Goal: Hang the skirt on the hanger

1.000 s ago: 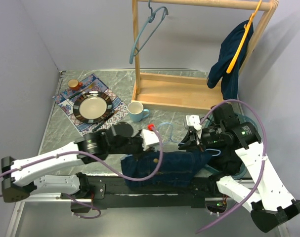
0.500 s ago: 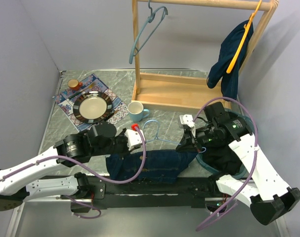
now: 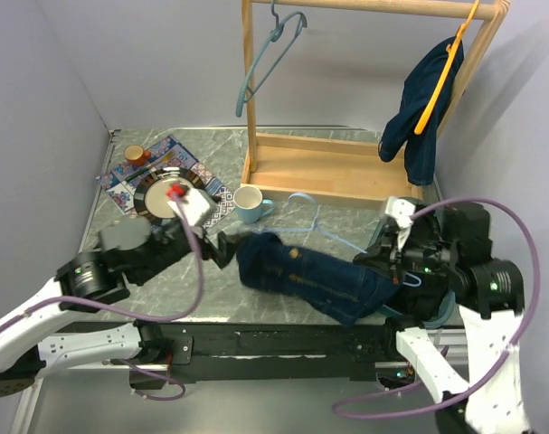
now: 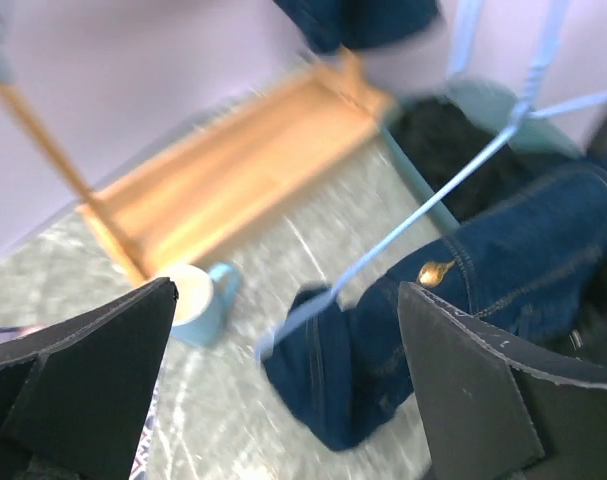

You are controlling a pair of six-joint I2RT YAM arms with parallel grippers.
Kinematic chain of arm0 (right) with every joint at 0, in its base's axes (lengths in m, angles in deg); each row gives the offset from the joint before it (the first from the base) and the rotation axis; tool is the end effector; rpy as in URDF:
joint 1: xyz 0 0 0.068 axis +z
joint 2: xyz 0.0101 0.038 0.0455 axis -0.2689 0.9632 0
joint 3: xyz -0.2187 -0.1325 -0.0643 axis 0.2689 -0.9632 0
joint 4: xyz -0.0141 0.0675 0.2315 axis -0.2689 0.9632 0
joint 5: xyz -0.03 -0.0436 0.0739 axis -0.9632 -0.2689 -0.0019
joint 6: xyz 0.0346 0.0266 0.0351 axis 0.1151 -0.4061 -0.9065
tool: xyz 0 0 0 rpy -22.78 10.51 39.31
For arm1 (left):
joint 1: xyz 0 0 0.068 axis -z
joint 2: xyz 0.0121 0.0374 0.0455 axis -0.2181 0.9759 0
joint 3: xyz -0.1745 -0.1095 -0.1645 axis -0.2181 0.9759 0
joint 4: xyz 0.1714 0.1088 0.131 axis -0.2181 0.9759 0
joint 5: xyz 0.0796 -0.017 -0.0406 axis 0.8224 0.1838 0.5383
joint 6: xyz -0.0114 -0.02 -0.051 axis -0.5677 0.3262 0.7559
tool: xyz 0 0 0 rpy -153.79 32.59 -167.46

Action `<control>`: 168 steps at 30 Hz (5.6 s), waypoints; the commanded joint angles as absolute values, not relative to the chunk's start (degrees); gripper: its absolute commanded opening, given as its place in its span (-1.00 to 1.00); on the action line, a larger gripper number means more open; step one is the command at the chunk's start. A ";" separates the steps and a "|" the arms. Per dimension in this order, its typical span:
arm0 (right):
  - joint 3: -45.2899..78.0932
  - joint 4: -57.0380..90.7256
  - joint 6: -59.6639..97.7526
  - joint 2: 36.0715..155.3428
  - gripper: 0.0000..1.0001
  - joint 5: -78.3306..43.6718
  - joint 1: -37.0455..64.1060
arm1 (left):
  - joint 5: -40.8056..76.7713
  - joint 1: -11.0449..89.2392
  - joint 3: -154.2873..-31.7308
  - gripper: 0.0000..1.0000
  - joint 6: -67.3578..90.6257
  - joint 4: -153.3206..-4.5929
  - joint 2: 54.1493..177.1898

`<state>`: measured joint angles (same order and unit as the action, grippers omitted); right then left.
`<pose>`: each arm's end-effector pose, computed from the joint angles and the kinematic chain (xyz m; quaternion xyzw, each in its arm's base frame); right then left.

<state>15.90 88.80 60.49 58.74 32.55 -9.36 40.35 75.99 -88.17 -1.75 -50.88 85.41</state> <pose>0.0649 0.0398 0.3944 -0.4642 0.6801 0.3371 0.4564 0.0693 -0.1175 0.4266 0.3197 0.6557 -0.2702 0.6284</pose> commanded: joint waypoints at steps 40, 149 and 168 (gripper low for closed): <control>60.73 49.57 -0.85 94.32 -1.00 -6.94 -17.88 | 47.69 75.88 -57.40 0.94 6.56 -63.14 77.00; 37.44 89.37 70.45 72.63 -1.00 23.19 -23.56 | 34.79 75.17 -57.48 0.94 10.25 -68.32 66.80; 52.07 68.82 43.26 85.81 -1.00 40.86 1.70 | 29.22 75.09 -64.69 0.94 13.24 -67.63 75.25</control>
